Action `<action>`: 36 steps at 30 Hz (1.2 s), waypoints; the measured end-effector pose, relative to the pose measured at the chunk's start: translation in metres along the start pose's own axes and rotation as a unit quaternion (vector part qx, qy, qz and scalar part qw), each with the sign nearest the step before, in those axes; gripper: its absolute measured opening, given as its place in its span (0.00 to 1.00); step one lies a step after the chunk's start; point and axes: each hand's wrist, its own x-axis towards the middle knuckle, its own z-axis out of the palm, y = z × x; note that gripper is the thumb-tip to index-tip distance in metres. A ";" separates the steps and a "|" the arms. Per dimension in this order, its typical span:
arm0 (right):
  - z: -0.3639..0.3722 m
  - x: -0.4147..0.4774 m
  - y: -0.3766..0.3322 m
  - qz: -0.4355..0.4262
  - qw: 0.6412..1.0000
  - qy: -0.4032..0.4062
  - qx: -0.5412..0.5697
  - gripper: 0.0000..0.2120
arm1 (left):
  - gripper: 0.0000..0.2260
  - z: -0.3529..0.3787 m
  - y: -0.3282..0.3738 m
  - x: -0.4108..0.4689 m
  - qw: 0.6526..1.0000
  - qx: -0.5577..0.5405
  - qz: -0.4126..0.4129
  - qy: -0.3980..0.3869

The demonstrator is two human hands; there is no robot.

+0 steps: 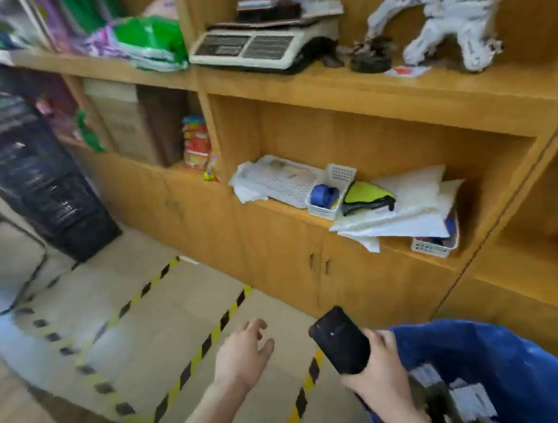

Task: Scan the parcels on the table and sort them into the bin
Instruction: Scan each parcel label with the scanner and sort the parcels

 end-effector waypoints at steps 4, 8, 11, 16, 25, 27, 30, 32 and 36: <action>0.053 -0.011 -0.087 -0.104 0.992 -0.055 -0.034 0.33 | 0.12 -0.068 -0.089 -0.046 0.993 -0.019 -0.078 0.085; 0.123 -0.046 -0.171 -0.197 0.973 -0.110 -0.050 0.36 | 0.12 -0.120 -0.188 -0.117 0.974 -0.033 -0.168 0.147; 0.181 -0.087 -0.227 -0.242 0.955 -0.165 -0.039 0.35 | 0.11 -0.151 -0.257 -0.178 0.956 -0.037 -0.230 0.180; 0.270 -0.154 -0.301 -0.296 0.919 -0.250 -0.068 0.36 | 0.12 -0.195 -0.349 -0.268 0.918 -0.043 -0.321 0.231; 0.367 -0.242 -0.390 -0.393 0.842 -0.361 -0.085 0.30 | 0.12 -0.224 -0.433 -0.382 0.831 -0.068 -0.448 0.322; 0.381 -0.252 -0.403 -0.418 0.823 -0.374 -0.093 0.32 | 0.14 -0.224 -0.441 -0.396 0.807 -0.068 -0.478 0.340; 0.399 -0.262 -0.419 -0.456 0.791 -0.388 -0.123 0.37 | 0.18 -0.220 -0.450 -0.407 0.776 -0.079 -0.526 0.340; 0.411 -0.268 -0.425 -0.468 0.779 -0.399 -0.121 0.40 | 0.21 -0.220 -0.455 -0.410 0.760 -0.086 -0.550 0.336; 0.430 -0.277 -0.432 -0.476 0.767 -0.415 -0.117 0.41 | 0.25 -0.225 -0.472 -0.408 0.747 -0.091 -0.573 0.323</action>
